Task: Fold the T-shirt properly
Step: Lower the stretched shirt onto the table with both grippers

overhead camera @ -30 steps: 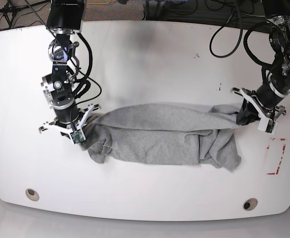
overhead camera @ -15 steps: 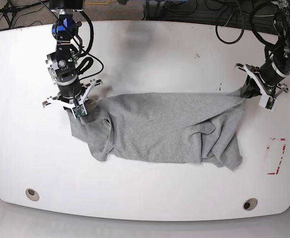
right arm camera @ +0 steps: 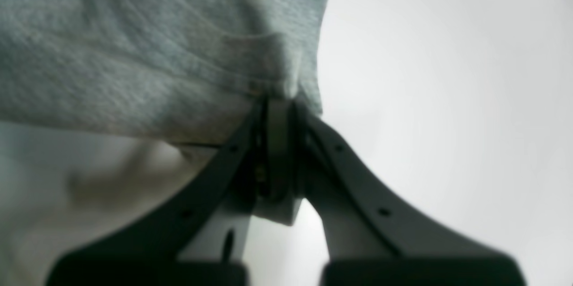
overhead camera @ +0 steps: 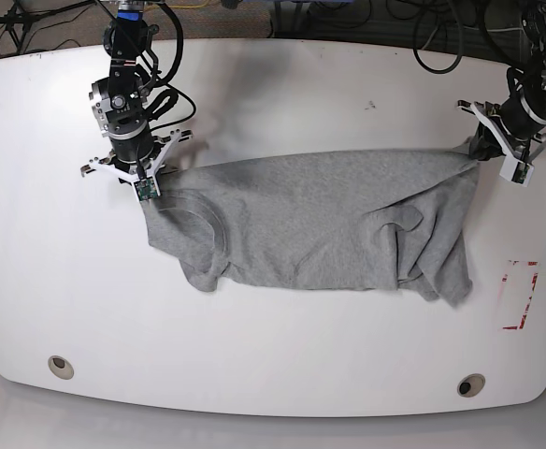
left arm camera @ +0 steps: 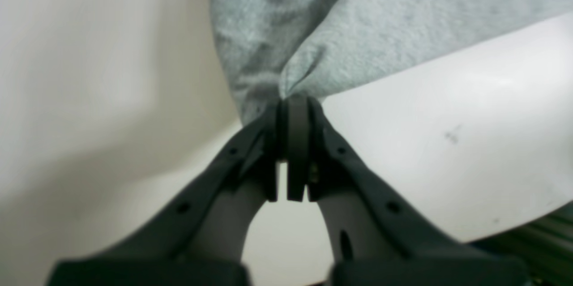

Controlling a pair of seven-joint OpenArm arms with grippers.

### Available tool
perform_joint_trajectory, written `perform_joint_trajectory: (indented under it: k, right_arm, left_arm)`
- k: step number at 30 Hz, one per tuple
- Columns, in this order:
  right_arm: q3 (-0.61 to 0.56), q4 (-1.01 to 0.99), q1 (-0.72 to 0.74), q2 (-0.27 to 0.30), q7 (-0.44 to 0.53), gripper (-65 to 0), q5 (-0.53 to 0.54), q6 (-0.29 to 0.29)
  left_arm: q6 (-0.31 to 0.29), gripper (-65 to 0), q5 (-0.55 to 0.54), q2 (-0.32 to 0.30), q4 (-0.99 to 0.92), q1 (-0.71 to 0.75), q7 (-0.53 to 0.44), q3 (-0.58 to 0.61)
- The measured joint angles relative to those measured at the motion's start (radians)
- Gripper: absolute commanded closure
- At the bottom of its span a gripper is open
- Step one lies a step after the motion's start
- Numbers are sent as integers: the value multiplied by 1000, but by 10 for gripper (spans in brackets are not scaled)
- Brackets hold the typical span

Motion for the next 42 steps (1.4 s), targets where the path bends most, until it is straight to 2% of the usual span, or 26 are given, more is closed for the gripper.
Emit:
perform_joint_trajectory:
  k: [5, 17, 31, 33, 39, 42]
  right_arm:
    - [1, 0, -12, 0, 0, 0, 0, 0]
    - [0, 0, -27, -31, -1, 0, 0, 0]
    - [2, 0, -25, -30, 0, 0, 0, 0]
    - [2, 0, -25, -30, 0, 0, 0, -1]
    - [2, 0, -25, -30, 0, 0, 0, 0]
    - [2, 0, -24, -30, 0, 0, 0, -1]
  left_arm:
    - [0, 0, 35, 4, 0, 3, 1, 2]
    - [0, 0, 35, 4, 0, 0, 0, 2]
    - [-1, -10, 35, 4, 0, 34, 2, 1]
    - [0, -67, 34, 4, 0, 30, 1, 1]
    - [0, -357, 35, 5, 0, 21, 43, 1]
    - [0, -471, 38, 13, 0, 10, 50, -2]
